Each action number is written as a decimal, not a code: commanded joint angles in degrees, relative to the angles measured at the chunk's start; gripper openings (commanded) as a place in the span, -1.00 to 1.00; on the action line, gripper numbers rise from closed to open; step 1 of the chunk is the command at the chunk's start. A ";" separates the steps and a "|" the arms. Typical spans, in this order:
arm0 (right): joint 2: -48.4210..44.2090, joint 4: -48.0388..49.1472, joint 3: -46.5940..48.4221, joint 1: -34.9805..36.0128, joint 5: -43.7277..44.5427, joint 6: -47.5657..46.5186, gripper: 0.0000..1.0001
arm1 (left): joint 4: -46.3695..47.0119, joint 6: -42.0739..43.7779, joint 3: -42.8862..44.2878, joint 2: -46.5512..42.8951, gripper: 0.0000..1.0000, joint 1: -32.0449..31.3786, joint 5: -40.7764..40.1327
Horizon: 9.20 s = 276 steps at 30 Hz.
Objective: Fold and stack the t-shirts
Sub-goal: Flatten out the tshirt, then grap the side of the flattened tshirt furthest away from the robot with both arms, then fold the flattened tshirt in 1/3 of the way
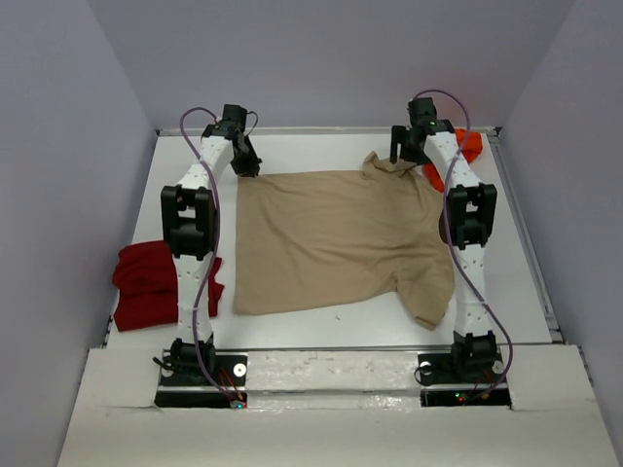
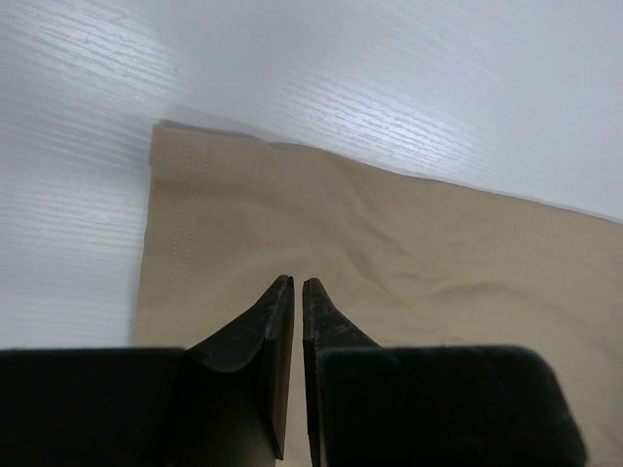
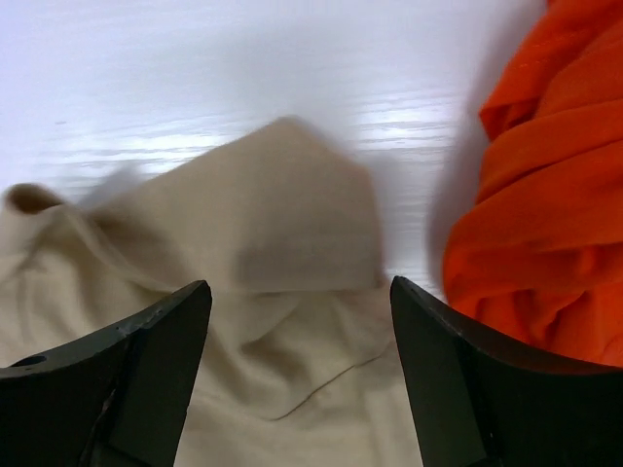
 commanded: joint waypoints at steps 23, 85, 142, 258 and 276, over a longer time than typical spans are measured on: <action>-2.44 3.73 2.18 -1.19 -4.47 -0.92 0.45 | 0.55 2.15 0.96 -3.48 -0.69 -0.80 1.31; -6.49 10.68 -7.40 -2.25 -4.83 -0.91 -1.00 | -6.22 1.98 8.16 1.35 0.09 0.34 -17.67; -18.96 10.33 -15.13 -0.05 -3.95 -0.91 -1.00 | -4.11 4.00 11.25 5.93 -1.00 0.87 -10.90; -37.86 15.06 -53.62 11.90 2.99 14.38 -1.00 | 7.49 0.04 -40.80 -28.71 -1.00 -11.35 -6.86; -39.71 16.57 -58.12 11.37 3.87 13.33 -1.00 | 7.05 0.48 -36.31 -23.18 -1.00 -11.61 -1.51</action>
